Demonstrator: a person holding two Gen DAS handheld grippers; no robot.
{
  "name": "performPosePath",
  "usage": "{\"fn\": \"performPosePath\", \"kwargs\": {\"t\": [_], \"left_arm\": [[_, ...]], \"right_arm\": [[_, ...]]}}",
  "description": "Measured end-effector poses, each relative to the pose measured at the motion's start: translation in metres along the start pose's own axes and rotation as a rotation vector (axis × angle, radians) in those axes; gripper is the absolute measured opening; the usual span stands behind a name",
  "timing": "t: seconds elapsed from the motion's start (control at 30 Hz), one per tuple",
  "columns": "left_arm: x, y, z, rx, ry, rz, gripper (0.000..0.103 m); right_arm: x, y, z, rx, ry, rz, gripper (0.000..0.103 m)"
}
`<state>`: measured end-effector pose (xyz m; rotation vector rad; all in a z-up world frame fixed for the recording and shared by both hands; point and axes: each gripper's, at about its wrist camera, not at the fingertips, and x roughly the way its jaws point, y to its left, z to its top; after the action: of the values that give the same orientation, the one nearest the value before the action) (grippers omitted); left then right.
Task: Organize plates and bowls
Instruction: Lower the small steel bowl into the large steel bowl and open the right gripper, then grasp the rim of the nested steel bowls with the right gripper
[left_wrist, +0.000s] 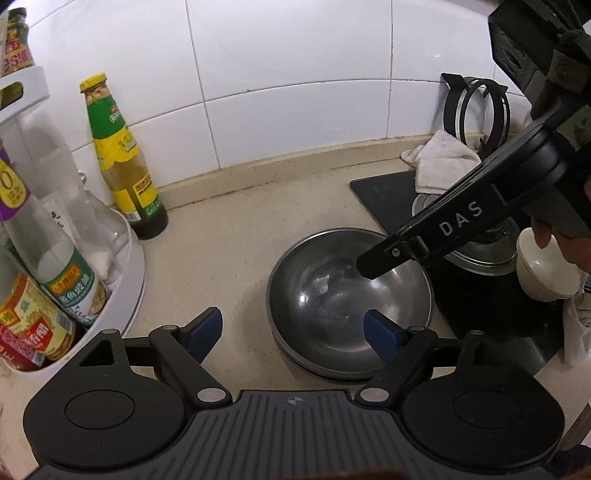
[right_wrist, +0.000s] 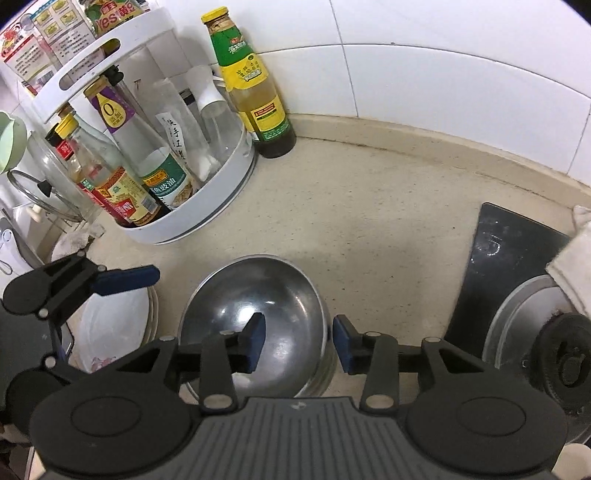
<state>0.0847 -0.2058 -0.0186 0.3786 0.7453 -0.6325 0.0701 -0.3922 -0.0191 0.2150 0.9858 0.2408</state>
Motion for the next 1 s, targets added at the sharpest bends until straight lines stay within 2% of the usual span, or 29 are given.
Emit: {"fn": "performPosePath", "kwargs": {"t": [0.2,0.4,0.53,0.63,0.73,0.9,1.0], "left_arm": [[-0.003,-0.002,-0.009,-0.035,-0.003,0.002,0.092],[-0.002,-0.009,-0.018,-0.059,-0.015,0.013,0.093],[0.001,-0.006,-0.021,-0.106,-0.026,0.009,0.093],[-0.005,-0.008,-0.026,-0.098,-0.073,0.049,0.094],[-0.011,-0.016,-0.041,-0.073,-0.145,0.105,0.101],[-0.011,-0.027,-0.066,-0.053,-0.224,0.087,0.103],[0.002,-0.034,-0.075,-0.020,-0.229,0.082,0.103]], "right_arm": [[0.003,0.001,0.000,-0.013,-0.009,0.006,0.047],[0.007,0.000,0.001,-0.038,-0.007,0.015,0.060],[0.012,-0.003,0.005,-0.047,-0.007,0.032,0.060],[0.014,-0.009,0.009,-0.038,-0.010,0.042,0.061],[0.018,-0.012,0.011,-0.041,0.000,0.065,0.061],[0.029,-0.018,0.012,-0.048,0.024,0.084,0.062],[0.038,-0.022,0.013,-0.045,0.045,0.105,0.062]]}}
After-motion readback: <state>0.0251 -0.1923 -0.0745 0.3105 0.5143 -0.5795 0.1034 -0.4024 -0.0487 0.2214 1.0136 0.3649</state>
